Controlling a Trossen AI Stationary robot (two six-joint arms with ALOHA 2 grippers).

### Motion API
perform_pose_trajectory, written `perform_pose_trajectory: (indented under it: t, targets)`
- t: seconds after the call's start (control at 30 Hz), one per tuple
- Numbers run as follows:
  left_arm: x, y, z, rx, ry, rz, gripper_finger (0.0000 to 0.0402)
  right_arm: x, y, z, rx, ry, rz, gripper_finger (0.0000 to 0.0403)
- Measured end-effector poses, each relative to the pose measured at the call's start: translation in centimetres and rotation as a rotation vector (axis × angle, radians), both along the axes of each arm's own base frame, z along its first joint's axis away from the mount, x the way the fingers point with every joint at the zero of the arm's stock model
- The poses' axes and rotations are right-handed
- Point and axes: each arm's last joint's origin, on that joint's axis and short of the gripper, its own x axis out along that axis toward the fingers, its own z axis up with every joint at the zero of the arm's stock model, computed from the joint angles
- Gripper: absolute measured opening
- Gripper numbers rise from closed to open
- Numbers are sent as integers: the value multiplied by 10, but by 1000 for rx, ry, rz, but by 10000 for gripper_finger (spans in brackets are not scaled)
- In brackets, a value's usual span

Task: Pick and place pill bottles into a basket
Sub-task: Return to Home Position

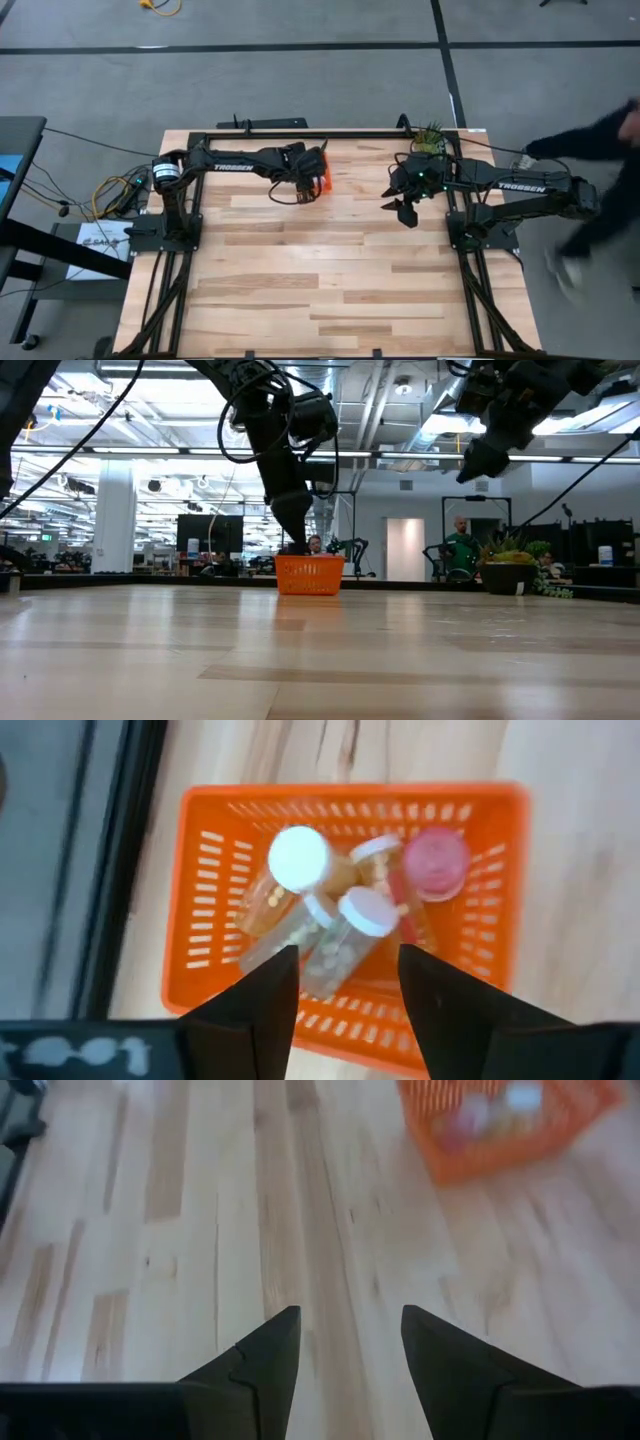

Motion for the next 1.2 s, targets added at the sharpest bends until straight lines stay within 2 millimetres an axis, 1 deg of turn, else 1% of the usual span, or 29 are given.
perform_pose_trajectory:
  t: [0.07, 0.17, 0.23, 0.3, 0.37, 0.47, 0.57, 0.73, 0.87, 0.97, 1.07, 1.2]
  targets:
    - [0, -4, 9, -41, -54, -19, 164, 4, -1, 4, -28, -62, 18, 171]
    - [2, -17, 30, -114, -185, -101, 164, 10, 0, 15, -82, -186, 49, 171]
    - [1, -27, 46, -122, -295, -147, 164, 13, 2, 22, -112, -273, 79, 171]
    - [-5, -37, 61, -103, -402, -182, 164, 14, 5, 28, -123, -333, 118, 171]
    - [-16, -47, 74, -86, -515, -202, 165, 13, 8, 34, -119, -383, 150, 171]
    - [-41, -62, 88, -70, -656, -237, 165, 9, 12, 39, -115, -419, 177, 171]
    - [-72, -75, 91, -62, -765, -272, 165, 5, 16, 43, -113, -441, 191, 171]
    - [-123, -92, 82, -58, -893, -314, 165, -5, 23, 52, -116, -490, 217, 171]
    - [-159, -103, 63, -73, -959, -342, 165, -13, 27, 56, -117, -514, 232, 171]
    - [-183, -107, 49, -75, -1035, -345, 165, -20, 28, 59, -115, -524, 226, 171]
    - [-204, -108, 33, -80, -1095, -347, 165, -29, 29, 56, -113, -547, 219, 171]
    - [-225, -108, 17, -89, -1145, -341, 165, -41, 27, 43, -109, -573, 186, 171]
